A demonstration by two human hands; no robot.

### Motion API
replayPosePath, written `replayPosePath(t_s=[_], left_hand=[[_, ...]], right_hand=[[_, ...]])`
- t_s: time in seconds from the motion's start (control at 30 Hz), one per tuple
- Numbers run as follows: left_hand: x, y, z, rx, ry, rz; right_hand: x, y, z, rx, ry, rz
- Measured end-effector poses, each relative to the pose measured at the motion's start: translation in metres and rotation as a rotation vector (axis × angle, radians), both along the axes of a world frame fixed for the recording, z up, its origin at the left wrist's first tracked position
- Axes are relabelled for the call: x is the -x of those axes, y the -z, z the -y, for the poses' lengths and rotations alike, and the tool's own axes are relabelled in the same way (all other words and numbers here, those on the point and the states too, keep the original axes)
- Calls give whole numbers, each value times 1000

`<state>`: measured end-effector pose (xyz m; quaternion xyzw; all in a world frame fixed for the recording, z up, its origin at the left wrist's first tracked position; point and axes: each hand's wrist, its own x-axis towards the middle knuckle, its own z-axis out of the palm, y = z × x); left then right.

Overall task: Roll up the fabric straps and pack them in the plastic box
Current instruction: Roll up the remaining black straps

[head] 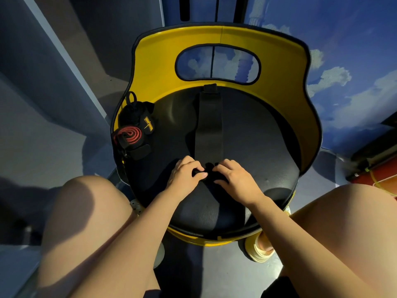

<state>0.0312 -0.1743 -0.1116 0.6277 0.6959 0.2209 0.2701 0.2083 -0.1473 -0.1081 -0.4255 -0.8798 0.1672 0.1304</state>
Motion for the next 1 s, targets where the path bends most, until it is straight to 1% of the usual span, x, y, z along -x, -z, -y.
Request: replayPosePath(t_s=[0.1, 0.27, 0.33, 0.47, 0.63, 0.83, 1.0], left_hand=[[-1, 1, -1, 1, -13, 1], [0, -4, 4, -49, 83, -188], [1, -5, 9, -68, 128, -230], [1, -6, 15, -139, 172, -181], [3, -5, 15, -71, 158, -62], [1, -9, 9, 3, 109, 32], [0, -11, 3, 92, 60, 43]], right_hand=[[1, -2, -3, 26, -13, -12], [3, -7, -10, 130, -10, -23], [2, -10, -12, 194, -6, -26], [0, -15, -15, 304, -18, 6], [-3, -18, -18, 400, 1, 29], [-2, -14, -11, 327, 53, -34], [-1, -9, -1, 114, 64, -75]])
